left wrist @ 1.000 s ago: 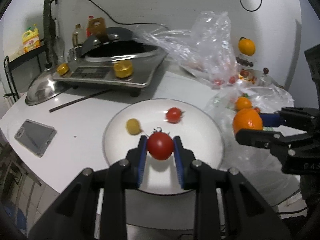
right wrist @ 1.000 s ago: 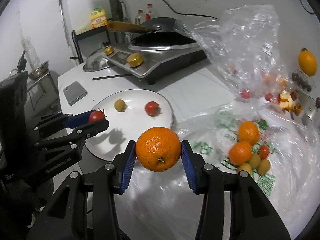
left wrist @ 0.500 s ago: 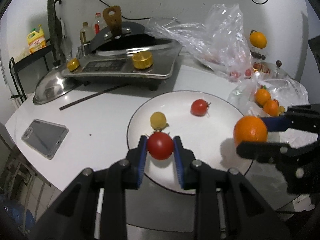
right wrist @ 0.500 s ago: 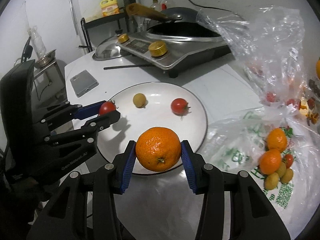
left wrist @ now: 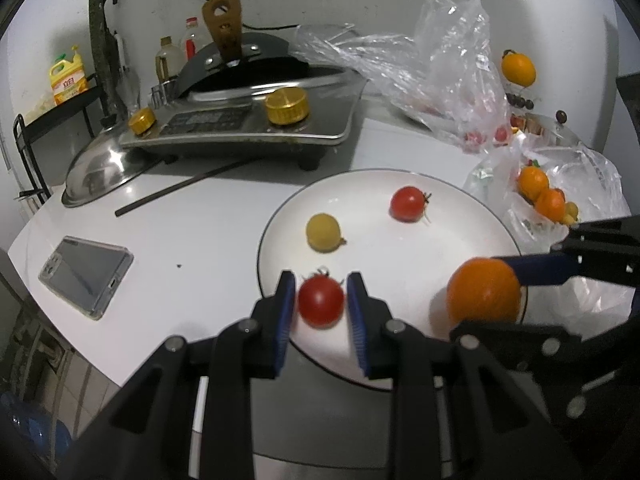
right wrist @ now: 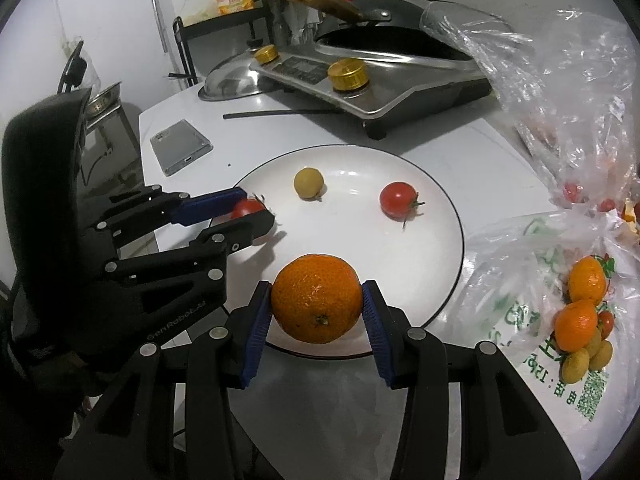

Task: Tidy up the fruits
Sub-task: 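Lower the mandarin onto the plate and open the right gripper while the left releases the tomato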

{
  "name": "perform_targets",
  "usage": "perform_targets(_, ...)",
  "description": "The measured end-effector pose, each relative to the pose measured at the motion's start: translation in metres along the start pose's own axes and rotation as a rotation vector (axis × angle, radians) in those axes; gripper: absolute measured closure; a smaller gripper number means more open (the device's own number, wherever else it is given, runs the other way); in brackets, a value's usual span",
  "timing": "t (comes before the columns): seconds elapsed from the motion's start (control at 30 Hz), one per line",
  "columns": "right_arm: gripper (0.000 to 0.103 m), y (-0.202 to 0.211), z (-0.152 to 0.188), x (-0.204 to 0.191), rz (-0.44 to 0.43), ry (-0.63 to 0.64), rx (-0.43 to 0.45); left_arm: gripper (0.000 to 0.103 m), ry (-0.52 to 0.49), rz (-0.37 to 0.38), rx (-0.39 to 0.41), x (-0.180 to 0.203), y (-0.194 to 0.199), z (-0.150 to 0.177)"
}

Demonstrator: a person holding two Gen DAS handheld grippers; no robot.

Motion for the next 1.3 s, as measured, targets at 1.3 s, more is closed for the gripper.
perform_targets(1.3, 0.044, 0.019, -0.001, 0.008, 0.014, -0.028, 0.057, 0.051, 0.000, -0.029, 0.041, 0.014, 0.027, -0.019)
Point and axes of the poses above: each gripper's, at about its wrist camera, not at the fingertips, and y roughly against the way its jaws point, x to its right, z to its underside, the point moved 5 cm from there along -y, roughly the way its jaws point, and after that the axes turned 11 degrees about x, right-handed, at the moved point
